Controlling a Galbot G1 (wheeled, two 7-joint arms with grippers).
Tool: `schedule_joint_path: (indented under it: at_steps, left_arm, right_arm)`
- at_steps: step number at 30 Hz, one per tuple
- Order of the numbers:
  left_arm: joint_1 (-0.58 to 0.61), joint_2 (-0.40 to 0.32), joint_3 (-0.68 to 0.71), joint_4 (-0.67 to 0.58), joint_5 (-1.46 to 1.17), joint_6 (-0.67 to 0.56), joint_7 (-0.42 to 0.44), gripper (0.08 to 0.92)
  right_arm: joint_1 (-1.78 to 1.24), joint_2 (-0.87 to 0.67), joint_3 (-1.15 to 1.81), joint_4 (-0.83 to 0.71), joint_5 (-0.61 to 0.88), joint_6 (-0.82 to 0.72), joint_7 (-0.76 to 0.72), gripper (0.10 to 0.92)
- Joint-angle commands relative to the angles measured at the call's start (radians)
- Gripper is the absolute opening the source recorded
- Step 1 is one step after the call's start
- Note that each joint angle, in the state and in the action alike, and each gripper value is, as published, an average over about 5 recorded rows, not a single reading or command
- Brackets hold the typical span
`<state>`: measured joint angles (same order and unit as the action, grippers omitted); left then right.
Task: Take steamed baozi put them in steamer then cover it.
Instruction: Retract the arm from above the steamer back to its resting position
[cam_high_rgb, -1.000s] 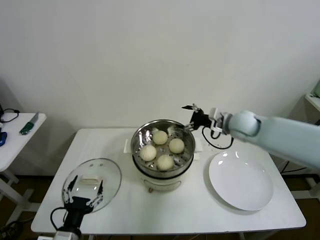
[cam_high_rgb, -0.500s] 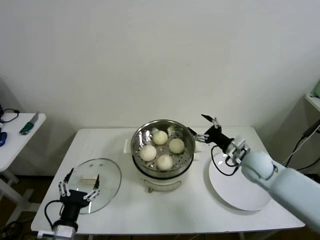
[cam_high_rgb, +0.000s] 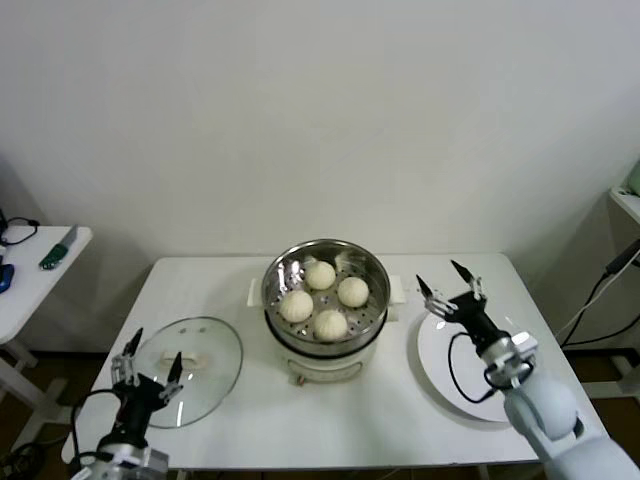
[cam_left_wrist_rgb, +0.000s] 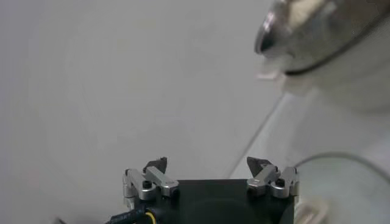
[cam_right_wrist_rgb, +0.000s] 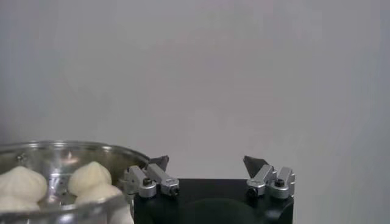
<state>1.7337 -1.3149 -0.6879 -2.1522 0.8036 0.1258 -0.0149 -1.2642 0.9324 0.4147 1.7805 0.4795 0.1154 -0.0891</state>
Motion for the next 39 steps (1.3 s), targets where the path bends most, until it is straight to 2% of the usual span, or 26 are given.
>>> schedule_joint_path:
  at_steps: [1, 17, 23, 32, 39]
  left_arm:
    - [-0.062, 0.033, 0.005, 0.135, 0.507, 0.021, 0.017, 0.823]
    - [-0.22, 0.007, 0.061, 0.448, 0.491, -0.086, -0.099, 0.823]
    - [-0.266, 0.01, 0.061, 0.534, 0.516, -0.101, -0.11, 0.823]
    - [-0.339, 0.022, 0.059, 0.607, 0.507, -0.108, -0.123, 0.823]
    - [-0.369, 0.031, 0.066, 0.602, 0.482, -0.102, -0.131, 0.823]
  right_arm:
    - [-0.272, 0.196, 0.233, 0.008, -0.097, 0.01, -0.086, 0.823]
    - [-0.275, 0.205, 0.222, -0.012, -0.156, 0.004, -0.093, 0.823]
    - [-0.258, 0.208, 0.203, -0.02, -0.177, -0.001, -0.091, 0.823]
    - [-0.241, 0.215, 0.187, -0.03, -0.194, -0.005, -0.09, 0.823]
    - [-0.234, 0.224, 0.18, -0.04, -0.207, -0.005, -0.092, 0.823]
